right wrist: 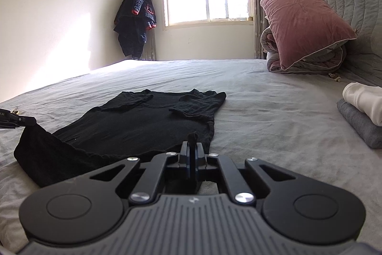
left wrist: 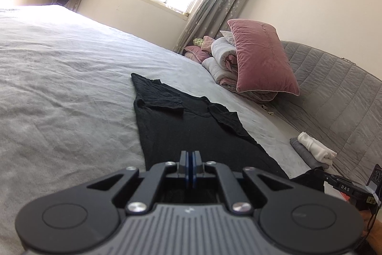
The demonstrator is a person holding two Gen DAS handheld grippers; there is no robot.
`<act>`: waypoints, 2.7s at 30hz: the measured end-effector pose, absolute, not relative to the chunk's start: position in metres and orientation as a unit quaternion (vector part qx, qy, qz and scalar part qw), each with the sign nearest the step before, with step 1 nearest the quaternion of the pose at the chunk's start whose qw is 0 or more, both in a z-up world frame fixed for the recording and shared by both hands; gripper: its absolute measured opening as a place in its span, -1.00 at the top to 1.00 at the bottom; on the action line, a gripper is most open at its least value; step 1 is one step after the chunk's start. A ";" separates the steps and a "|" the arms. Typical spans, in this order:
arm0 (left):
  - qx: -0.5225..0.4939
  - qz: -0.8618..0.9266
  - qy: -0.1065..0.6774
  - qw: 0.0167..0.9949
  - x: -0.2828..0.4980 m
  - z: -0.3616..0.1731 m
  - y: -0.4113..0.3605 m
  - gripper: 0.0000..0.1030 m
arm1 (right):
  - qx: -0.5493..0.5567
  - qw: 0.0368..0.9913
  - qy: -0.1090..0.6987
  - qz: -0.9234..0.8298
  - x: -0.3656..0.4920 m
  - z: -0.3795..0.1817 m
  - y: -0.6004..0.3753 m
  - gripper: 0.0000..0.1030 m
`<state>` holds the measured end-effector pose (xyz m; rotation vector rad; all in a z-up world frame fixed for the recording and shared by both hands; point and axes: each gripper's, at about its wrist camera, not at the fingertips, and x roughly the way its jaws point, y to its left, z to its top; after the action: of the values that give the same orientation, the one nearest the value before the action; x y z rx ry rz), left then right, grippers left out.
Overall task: Fold clothes
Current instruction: 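Carry the held hem over the shirt toward the collar with both grippers, then lay the hem down near the collar and open both grippers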
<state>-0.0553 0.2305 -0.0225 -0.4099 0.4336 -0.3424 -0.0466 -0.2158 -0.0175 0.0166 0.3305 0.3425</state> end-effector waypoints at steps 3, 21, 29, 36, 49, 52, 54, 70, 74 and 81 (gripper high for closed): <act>-0.206 -0.169 0.198 0.943 -0.053 -0.014 0.231 0.95 | 0.009 0.973 0.152 0.171 -0.046 -0.010 -0.215 0.93; -0.233 -0.107 0.269 0.928 0.037 -0.035 0.244 0.90 | 0.063 0.961 0.219 0.156 0.039 -0.025 -0.219 0.85; -0.206 -0.091 0.291 0.930 0.025 -0.040 0.240 0.37 | 0.147 0.947 0.259 0.120 0.040 -0.038 -0.246 0.21; -0.161 -0.098 0.286 0.939 0.020 -0.034 0.218 0.37 | 0.102 0.949 0.268 0.132 0.037 -0.028 -0.222 0.21; -0.177 -0.026 0.268 0.947 0.037 -0.049 0.220 0.98 | 0.133 0.943 0.276 0.132 0.054 -0.042 -0.221 0.75; -0.157 -0.016 0.239 0.958 0.030 -0.046 0.215 0.98 | 0.125 0.955 0.230 0.138 0.044 -0.035 -0.218 0.83; -0.154 -0.007 0.241 0.958 0.031 -0.046 0.215 0.98 | 0.104 0.964 0.211 0.128 0.042 -0.031 -0.214 0.84; -0.055 -0.125 0.250 0.959 0.010 -0.026 0.172 0.19 | -0.001 0.958 0.229 0.175 0.023 -0.019 -0.180 -0.03; 0.008 -0.138 0.303 0.943 0.015 -0.049 0.156 0.12 | -0.025 0.950 0.243 0.194 0.013 -0.024 -0.180 -0.03; 0.006 -0.126 0.285 0.950 -0.016 -0.033 0.188 0.10 | -0.048 0.941 0.263 0.208 -0.005 -0.031 -0.195 0.02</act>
<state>-0.0155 0.1876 -0.0330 0.0125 0.5792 -0.2559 -0.0051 -0.1950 -0.0307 -0.0980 0.5376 0.4248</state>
